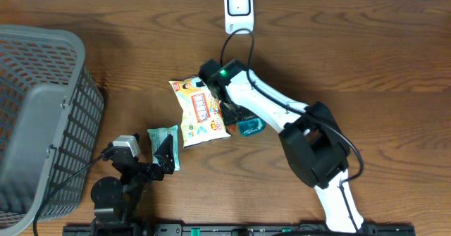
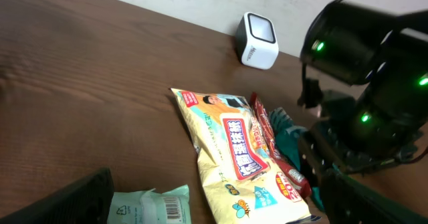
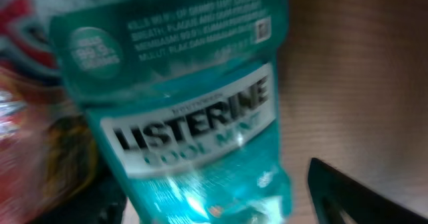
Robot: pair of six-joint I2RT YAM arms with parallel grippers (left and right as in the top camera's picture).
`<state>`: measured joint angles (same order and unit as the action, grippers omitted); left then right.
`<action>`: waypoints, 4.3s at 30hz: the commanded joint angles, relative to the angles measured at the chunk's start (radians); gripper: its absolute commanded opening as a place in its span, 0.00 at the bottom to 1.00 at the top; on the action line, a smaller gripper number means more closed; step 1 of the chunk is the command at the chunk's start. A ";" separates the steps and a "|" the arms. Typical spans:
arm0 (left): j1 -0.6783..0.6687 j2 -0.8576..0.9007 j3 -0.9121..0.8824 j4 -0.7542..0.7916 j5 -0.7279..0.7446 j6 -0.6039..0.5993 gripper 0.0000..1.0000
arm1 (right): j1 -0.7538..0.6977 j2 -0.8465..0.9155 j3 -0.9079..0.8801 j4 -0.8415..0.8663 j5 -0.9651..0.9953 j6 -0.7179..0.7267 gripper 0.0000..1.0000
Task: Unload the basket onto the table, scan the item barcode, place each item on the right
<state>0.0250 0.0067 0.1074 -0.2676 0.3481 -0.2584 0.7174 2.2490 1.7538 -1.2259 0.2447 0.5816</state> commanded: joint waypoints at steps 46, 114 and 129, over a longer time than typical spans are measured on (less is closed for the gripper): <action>-0.002 -0.003 -0.010 -0.024 -0.005 0.002 0.98 | -0.282 0.045 -0.059 -0.034 -0.554 -0.494 0.26; -0.002 -0.003 -0.010 -0.024 -0.005 0.002 0.98 | -0.082 0.057 0.148 0.229 0.172 -0.372 0.86; -0.002 -0.003 -0.010 -0.024 -0.005 0.002 0.98 | -0.098 0.194 0.148 0.201 -0.017 -0.372 0.50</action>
<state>0.0250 0.0067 0.1074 -0.2684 0.3447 -0.2588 0.6380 2.3741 1.9194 -1.0073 0.3653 0.2024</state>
